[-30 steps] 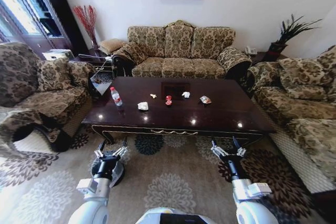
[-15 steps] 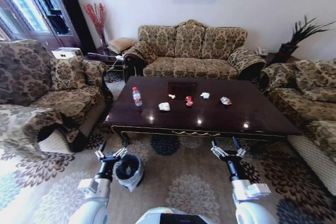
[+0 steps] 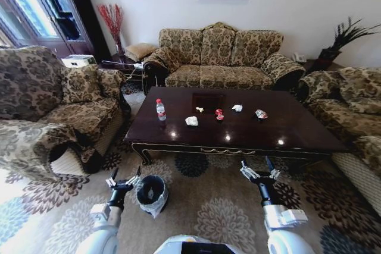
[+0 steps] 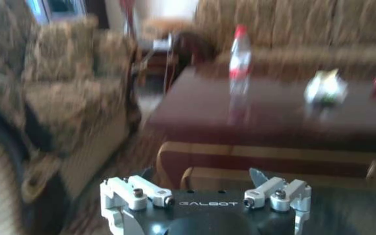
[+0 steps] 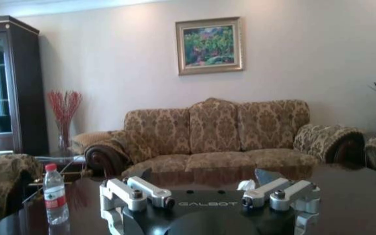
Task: Move to the front of the table and place the trash on the table into the trash bin.
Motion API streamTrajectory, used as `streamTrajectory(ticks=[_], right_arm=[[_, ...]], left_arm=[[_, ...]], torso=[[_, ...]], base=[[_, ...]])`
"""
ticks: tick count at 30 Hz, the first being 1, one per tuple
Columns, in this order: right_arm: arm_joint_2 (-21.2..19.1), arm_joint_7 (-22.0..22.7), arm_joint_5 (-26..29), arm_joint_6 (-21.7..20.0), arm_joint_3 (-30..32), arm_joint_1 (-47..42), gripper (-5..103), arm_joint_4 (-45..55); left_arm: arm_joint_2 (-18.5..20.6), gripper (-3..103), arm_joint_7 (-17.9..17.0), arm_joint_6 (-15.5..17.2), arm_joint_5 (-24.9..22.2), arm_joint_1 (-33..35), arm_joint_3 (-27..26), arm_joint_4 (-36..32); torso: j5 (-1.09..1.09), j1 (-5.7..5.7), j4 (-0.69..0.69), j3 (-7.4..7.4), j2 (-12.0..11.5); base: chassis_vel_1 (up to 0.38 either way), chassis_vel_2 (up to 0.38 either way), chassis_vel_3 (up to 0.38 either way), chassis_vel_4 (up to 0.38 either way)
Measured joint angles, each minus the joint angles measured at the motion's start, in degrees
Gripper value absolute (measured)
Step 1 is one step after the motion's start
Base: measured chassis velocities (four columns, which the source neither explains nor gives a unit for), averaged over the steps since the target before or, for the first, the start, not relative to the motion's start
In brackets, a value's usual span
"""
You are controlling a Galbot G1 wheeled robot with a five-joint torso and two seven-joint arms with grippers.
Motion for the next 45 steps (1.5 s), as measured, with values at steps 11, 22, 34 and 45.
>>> streamTrajectory(ticks=[11, 22, 34, 45], right_arm=[[-0.63, -0.03, -0.13, 0.08, 0.20, -0.50, 100, -2.13], [-2.02, 0.45, -1.79, -1.85, 0.21, -0.69, 100, -0.46], [-2.55, 0.69, -2.57, -1.98, 1.23, -2.15, 100, -0.29], [-3.01, 1.01, -2.34, -2.09, 1.85, -2.28, 100, -0.44]], left_arm=[[7.72, 99, 3.14, 7.35, -10.30, -7.38, 3.77, 19.17], [11.34, 99, 9.72, 6.34, -10.66, -21.76, 14.38, 37.90], [9.32, 99, 12.63, 1.81, -6.90, -33.56, 22.03, 53.91], [6.90, 98, 10.95, -2.20, -1.05, -42.23, 22.45, 65.28]], torso=[[-0.01, -0.01, -0.03, -0.02, -0.04], [0.00, -0.01, -0.01, -0.02, -0.06], [0.02, -0.02, 0.00, -0.03, -0.07], [0.00, -0.02, -0.03, -0.04, -0.09]], base=[[0.000, 0.000, 0.000, 0.000], [0.000, 0.000, 0.000, 0.000], [0.000, 0.000, 0.000, 0.000], [0.000, 0.000, 0.000, 0.000]])
